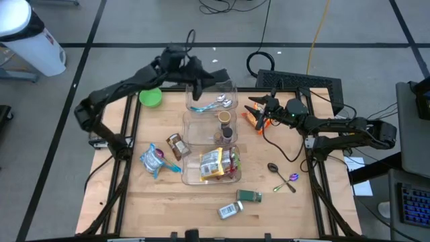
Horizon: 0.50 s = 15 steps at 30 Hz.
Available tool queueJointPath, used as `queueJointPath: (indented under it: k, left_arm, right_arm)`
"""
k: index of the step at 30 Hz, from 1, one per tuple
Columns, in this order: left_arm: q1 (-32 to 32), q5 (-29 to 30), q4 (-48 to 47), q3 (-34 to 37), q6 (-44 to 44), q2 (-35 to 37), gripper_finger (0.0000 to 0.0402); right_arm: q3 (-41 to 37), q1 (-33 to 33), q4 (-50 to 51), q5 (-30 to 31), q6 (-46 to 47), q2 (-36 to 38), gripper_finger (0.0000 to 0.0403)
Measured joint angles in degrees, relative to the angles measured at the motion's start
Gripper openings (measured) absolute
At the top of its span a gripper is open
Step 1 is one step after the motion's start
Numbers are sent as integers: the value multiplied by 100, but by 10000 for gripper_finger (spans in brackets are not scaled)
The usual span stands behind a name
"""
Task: Pick & Place Food Item
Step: Put the black spoon into the top transparent bin
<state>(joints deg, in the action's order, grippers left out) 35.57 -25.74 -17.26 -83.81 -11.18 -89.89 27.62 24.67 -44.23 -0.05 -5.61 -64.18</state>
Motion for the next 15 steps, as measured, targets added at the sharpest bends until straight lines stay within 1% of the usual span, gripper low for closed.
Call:
queueJointPath:
  k: [4, 7, 11, 15]
  left_arm:
    - [-365, 13, 1562, 960, 528, 547, 152]
    - [-697, 28, 2557, 1701, 931, 839, 152]
    - [-1193, 22, 3373, 2510, 1120, 1074, 152]
    - [-1647, 31, 4065, 3026, 1175, 1085, 152]
  right_arm:
    - [0, 0, 5, 0, 0, 0, 185]
    - [0, 0, -2, 0, 0, 0, 183]
    - [0, -1, -5, 0, 0, 0, 186]
    - [0, 0, -3, 0, 0, 0, 186]
